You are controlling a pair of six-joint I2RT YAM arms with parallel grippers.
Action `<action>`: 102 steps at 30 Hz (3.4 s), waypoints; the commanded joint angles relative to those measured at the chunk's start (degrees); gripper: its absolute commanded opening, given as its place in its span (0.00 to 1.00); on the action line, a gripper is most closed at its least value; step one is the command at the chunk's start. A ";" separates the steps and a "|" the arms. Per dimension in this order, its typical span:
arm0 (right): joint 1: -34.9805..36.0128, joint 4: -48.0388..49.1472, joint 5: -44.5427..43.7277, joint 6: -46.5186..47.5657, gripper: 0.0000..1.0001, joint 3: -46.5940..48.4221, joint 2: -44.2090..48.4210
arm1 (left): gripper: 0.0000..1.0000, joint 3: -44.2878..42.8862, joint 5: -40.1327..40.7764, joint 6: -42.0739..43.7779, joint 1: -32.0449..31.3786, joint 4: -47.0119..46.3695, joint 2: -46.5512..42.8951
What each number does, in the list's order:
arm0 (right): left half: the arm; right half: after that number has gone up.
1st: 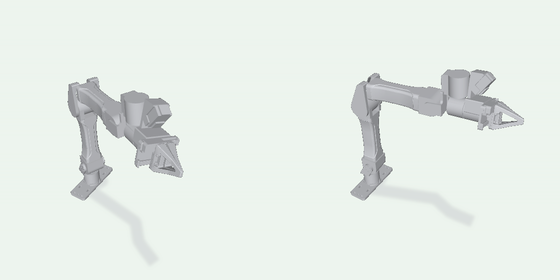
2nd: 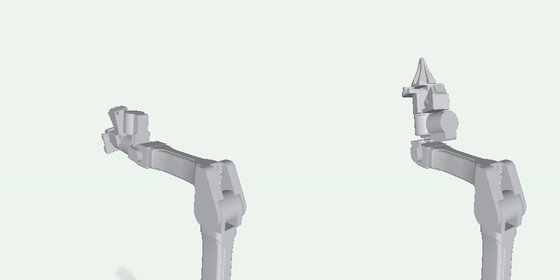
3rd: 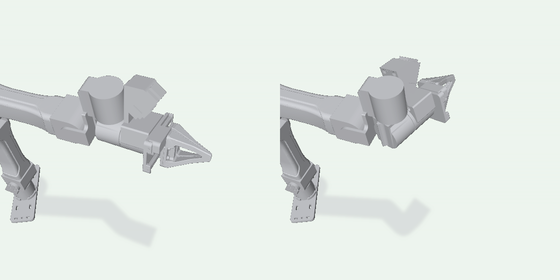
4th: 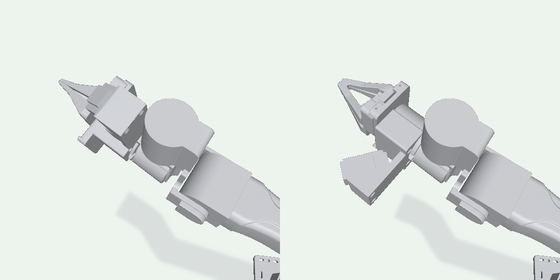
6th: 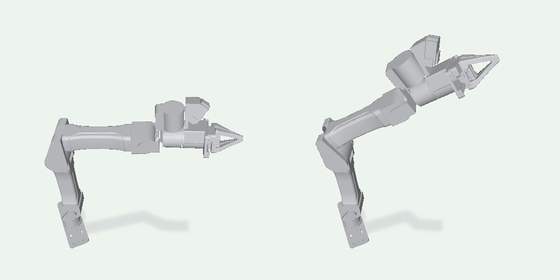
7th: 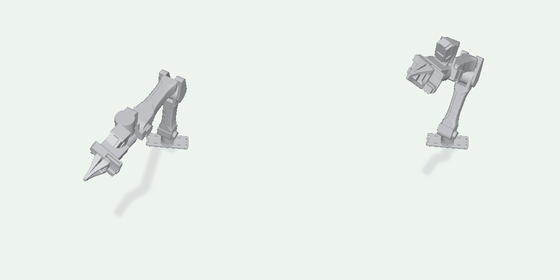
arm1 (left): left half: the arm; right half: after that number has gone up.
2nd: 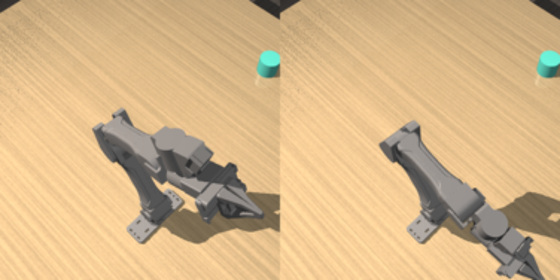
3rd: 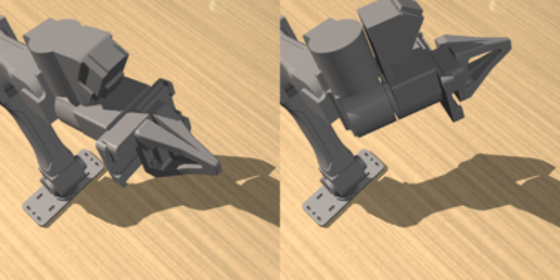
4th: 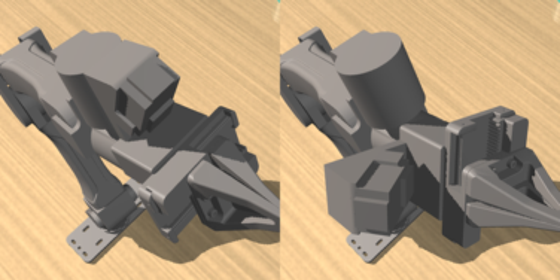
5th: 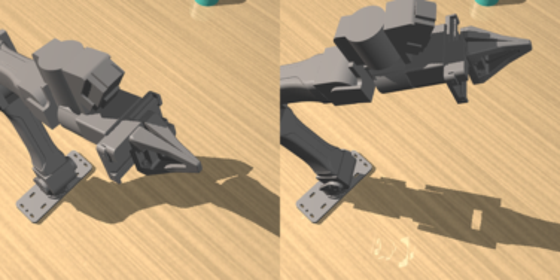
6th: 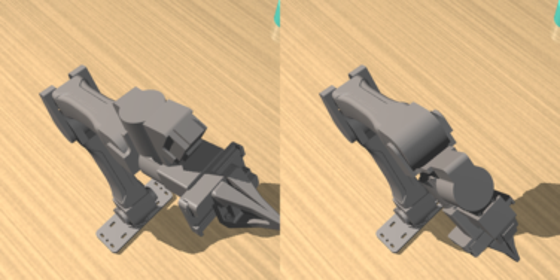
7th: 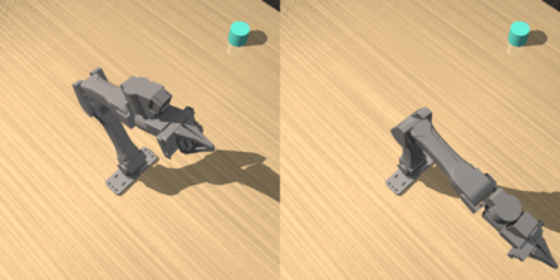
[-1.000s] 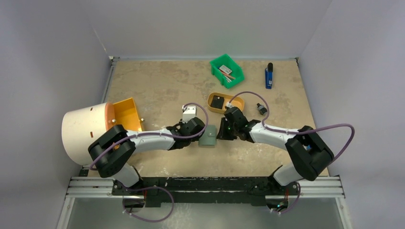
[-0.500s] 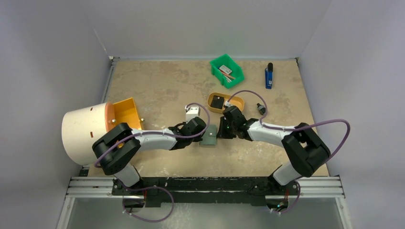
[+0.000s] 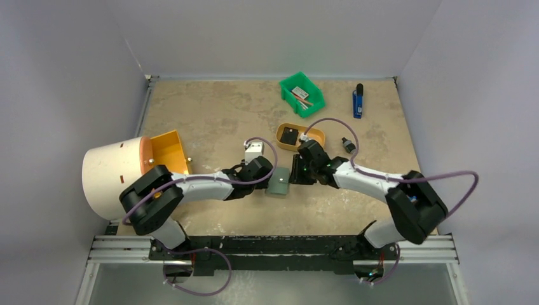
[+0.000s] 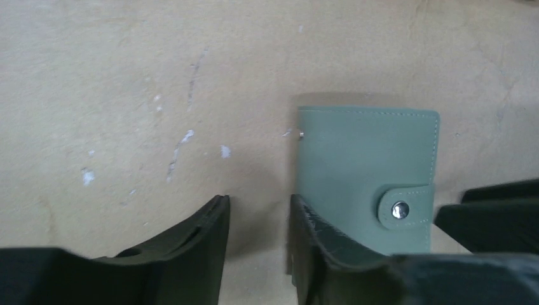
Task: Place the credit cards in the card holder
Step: Adjust the card holder at the center of the board, then reset both arms
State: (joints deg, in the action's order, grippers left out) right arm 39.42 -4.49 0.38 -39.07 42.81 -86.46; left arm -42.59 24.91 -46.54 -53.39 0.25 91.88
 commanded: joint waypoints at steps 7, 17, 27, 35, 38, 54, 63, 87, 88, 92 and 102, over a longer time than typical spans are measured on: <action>8.50 -6.12 -6.08 9.27 0.54 5.93 20.42 | 0.61 -2.29 15.95 -1.49 -0.29 13.63 -21.46; 20.08 0.83 -4.02 13.98 0.52 14.32 3.12 | 0.63 -4.93 25.64 -1.75 -0.28 22.51 -38.66; 22.02 -2.45 -9.14 11.57 0.52 21.20 -11.89 | 0.63 -5.53 29.75 -0.91 -0.27 26.49 -43.16; 20.55 -4.87 -10.65 8.21 0.48 21.25 -14.51 | 0.63 -4.92 29.21 -1.97 -0.29 27.15 -42.07; 19.63 -5.70 -10.53 6.82 0.47 20.34 -14.66 | 0.63 -4.75 28.88 -1.74 -0.23 27.04 -41.68; 14.11 -6.85 -12.04 3.83 0.48 12.94 -9.50 | 0.62 -3.01 27.22 -2.83 -0.28 25.90 -39.80; 11.34 -7.09 -12.11 5.45 0.50 12.13 -7.38 | 0.62 -3.01 26.69 -2.57 -0.24 25.28 -39.40; 10.69 -11.01 -21.61 10.83 0.65 14.81 17.15 | 0.67 -10.12 23.45 -11.28 -0.24 25.98 -33.67; 10.66 -10.95 -23.80 10.56 0.66 14.66 17.78 | 0.68 -10.98 24.18 -14.31 -0.27 27.57 -32.44; 10.66 -8.12 -36.05 7.37 0.71 11.90 20.51 | 0.70 -15.45 25.82 -23.07 -0.23 36.21 -26.47; 0.40 0.64 -26.28 9.25 0.99 9.52 22.80 | 0.78 -29.76 23.11 -11.20 -0.25 46.02 -12.04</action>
State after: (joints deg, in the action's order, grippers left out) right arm 47.57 -6.04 -33.23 -29.54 47.42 -62.13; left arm -67.24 48.58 -67.46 -53.43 43.97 77.43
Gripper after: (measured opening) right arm 0.987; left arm 0.774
